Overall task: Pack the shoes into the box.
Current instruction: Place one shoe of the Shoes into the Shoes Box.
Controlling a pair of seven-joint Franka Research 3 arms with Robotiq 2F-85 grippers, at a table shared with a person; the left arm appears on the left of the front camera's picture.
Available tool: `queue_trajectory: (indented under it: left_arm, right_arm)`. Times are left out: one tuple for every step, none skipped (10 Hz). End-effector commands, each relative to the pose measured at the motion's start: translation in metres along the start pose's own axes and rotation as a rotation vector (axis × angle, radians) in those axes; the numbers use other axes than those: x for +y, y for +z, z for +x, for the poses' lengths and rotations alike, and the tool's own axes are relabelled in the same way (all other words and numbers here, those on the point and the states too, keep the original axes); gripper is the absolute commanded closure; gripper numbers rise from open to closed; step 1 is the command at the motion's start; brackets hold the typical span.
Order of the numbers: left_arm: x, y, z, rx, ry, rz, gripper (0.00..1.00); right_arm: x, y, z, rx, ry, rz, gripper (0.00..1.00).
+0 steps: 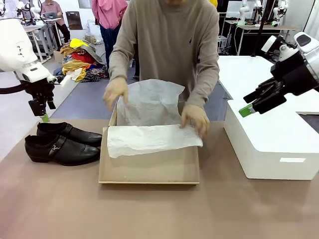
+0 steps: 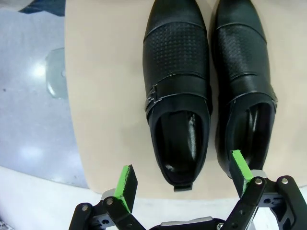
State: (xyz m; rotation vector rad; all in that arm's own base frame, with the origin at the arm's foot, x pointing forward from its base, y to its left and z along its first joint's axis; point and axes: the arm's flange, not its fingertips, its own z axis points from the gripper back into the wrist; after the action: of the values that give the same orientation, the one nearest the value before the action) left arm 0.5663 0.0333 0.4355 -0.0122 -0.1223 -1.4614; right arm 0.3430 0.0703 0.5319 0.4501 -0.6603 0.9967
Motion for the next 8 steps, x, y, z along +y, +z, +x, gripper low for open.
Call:
queue_trajectory:
  left_arm:
    - [0.0058, -0.0018, -0.0008, 0.005, 0.019, -0.023, 0.00]
    - [0.0071, -0.0048, -0.0009, 0.007, 0.018, -0.024, 0.00]
    - [0.0088, -0.0072, 0.0004, 0.003, 0.027, -0.038, 0.00]
    - [0.0104, -0.0075, 0.0006, 0.000, 0.014, -0.055, 0.00]
    - [0.0033, -0.0117, -0.0006, 0.001, 0.008, -0.022, 0.00]
    - [0.0033, -0.0117, -0.0006, 0.001, 0.008, -0.022, 0.00]
    - [0.0033, -0.0117, -0.0006, 0.001, 0.008, -0.022, 0.00]
    - [0.0033, -0.0117, -0.0006, 0.001, 0.008, -0.022, 0.00]
  right_arm:
    - [-0.0007, -0.0002, 0.0005, -0.014, 0.006, 0.012, 0.00]
    - [-0.0007, -0.0002, 0.0005, -0.014, 0.006, 0.012, 0.00]
    - [-0.0007, -0.0002, 0.0005, -0.014, 0.006, 0.012, 0.00]
    - [-0.0007, -0.0002, 0.0005, -0.014, 0.006, 0.012, 0.00]
    - [-0.0007, -0.0002, 0.0005, -0.014, 0.006, 0.012, 0.00]
    - [-0.0007, -0.0002, 0.0005, -0.014, 0.006, 0.012, 0.00]
    - [-0.0007, -0.0002, 0.0005, -0.014, 0.006, 0.012, 0.00]
    - [-0.0007, -0.0002, 0.0005, -0.014, 0.006, 0.012, 0.00]
